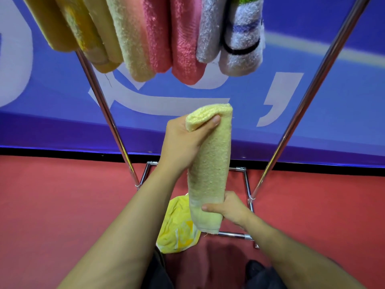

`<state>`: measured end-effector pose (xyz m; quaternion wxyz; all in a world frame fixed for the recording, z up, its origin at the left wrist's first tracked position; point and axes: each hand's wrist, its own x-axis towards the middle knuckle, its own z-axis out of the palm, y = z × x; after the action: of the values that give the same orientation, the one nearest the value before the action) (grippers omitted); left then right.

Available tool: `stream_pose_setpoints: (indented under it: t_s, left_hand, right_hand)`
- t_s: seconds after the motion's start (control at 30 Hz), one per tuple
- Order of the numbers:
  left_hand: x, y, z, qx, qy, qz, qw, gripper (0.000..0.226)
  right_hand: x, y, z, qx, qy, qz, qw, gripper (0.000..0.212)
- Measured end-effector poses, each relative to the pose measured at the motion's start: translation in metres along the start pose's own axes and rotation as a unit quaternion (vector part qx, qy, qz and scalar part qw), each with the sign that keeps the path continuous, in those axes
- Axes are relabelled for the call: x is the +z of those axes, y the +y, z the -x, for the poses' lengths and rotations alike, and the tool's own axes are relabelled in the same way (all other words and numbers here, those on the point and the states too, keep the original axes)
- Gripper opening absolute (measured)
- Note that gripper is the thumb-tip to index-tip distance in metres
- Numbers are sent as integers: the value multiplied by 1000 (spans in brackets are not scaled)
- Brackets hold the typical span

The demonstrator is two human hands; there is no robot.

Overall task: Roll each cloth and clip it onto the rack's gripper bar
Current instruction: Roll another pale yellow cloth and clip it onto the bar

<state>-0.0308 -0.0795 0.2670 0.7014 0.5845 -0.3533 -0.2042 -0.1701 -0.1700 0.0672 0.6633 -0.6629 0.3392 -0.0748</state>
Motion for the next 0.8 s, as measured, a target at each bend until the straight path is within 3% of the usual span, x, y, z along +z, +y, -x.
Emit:
stream_pose_setpoints:
  t_s: [0.37, 0.5, 0.6, 0.8]
  left_hand:
    - [8, 16, 8, 4, -32, -2, 999, 7]
    - [11, 8, 15, -29, -56, -19, 998, 14]
    - [15, 2, 16, -41, -66, -30, 996, 18]
    - [-1, -18, 6, -68, 15, -34, 997, 17]
  right_hand:
    - [-6, -19, 15, -25, -5, 10, 1000, 35]
    - [-12, -41, 19, -83, 28, -18, 996, 47]
    - [-17, -53, 24, -119, 17, -57, 991, 43]
    - [-31, -70, 43, -112, -29, 5, 993, 47]
